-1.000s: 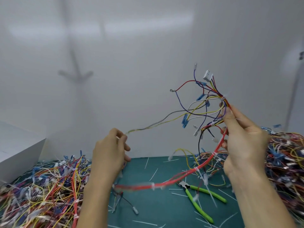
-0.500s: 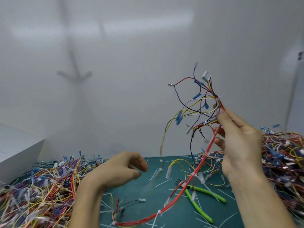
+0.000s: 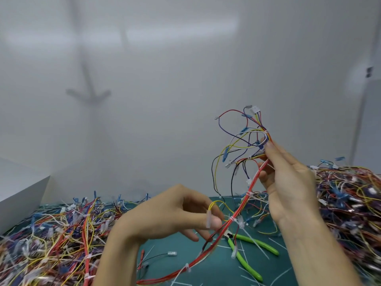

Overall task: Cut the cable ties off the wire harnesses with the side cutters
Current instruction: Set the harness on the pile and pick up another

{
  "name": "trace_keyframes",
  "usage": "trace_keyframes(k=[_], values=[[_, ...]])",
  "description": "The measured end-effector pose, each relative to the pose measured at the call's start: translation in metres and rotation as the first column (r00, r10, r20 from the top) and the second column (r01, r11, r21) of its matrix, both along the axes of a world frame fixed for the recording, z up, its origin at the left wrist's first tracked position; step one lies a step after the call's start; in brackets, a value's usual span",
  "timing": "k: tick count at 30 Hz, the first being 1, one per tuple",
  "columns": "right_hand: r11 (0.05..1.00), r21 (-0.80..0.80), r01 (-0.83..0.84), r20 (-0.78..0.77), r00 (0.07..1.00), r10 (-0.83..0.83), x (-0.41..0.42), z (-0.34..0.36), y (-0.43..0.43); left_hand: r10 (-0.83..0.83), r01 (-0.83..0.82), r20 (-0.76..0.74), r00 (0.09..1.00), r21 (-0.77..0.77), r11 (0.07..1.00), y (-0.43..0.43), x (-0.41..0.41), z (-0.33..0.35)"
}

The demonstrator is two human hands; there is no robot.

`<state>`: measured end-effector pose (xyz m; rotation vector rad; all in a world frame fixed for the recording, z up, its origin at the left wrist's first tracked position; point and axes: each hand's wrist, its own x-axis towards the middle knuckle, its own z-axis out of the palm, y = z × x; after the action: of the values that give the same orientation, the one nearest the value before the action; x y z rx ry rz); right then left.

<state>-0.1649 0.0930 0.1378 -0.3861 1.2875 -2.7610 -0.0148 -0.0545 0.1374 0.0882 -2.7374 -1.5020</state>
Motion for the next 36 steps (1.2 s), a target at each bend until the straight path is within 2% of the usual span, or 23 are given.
trace_keyframes(k=[6, 9, 13, 18, 24, 26, 28, 30, 34, 36], values=[[0.994, -0.063, -0.091, 0.005, 0.996, 0.091, 0.002, -0.001, -0.004, -0.024, 0.026, -0.059, 0.998, 0.037, 0.999, 0.014, -0.011, 0.002], [0.981, -0.066, -0.180, -0.043, 0.983, 0.178, 0.000, -0.001, -0.002, -0.006, 0.011, -0.087, 0.996, 0.058, 0.998, 0.016, -0.012, 0.001], [0.944, 0.046, -0.325, -0.145, 0.933, 0.329, -0.002, -0.001, 0.000, 0.061, -0.031, -0.208, 0.976, 0.142, 0.989, 0.014, -0.009, 0.002], [0.905, 0.183, -0.385, -0.140, 0.901, 0.411, 0.007, -0.001, -0.003, 0.246, -0.117, -0.375, 0.894, 0.334, 0.935, 0.009, -0.008, 0.002], [0.878, 0.431, -0.209, -0.227, 0.916, 0.330, 0.018, 0.006, -0.003, 0.427, -0.210, -0.446, 0.786, 0.458, 0.864, 0.006, -0.011, 0.003], [0.829, 0.502, -0.244, -0.245, 0.880, 0.407, 0.024, 0.009, 0.000, 0.466, -0.222, -0.461, 0.755, 0.488, 0.844, 0.006, -0.013, 0.003], [0.714, 0.639, -0.286, -0.267, 0.788, 0.555, 0.031, 0.011, 0.002, 0.499, -0.232, -0.478, 0.723, 0.512, 0.827, 0.007, -0.015, 0.003], [0.620, 0.744, -0.250, -0.284, 0.721, 0.632, 0.034, 0.010, 0.002, 0.536, -0.244, -0.490, 0.688, 0.539, 0.806, 0.008, -0.017, 0.002], [0.551, 0.821, -0.147, -0.294, 0.719, 0.630, 0.032, 0.004, -0.002, 0.618, -0.203, -0.495, 0.611, 0.657, 0.726, 0.009, -0.019, 0.004], [0.511, 0.843, -0.166, -0.274, 0.686, 0.674, 0.032, 0.002, -0.005, 0.650, -0.165, -0.479, 0.591, 0.717, 0.678, 0.010, -0.020, 0.005]])
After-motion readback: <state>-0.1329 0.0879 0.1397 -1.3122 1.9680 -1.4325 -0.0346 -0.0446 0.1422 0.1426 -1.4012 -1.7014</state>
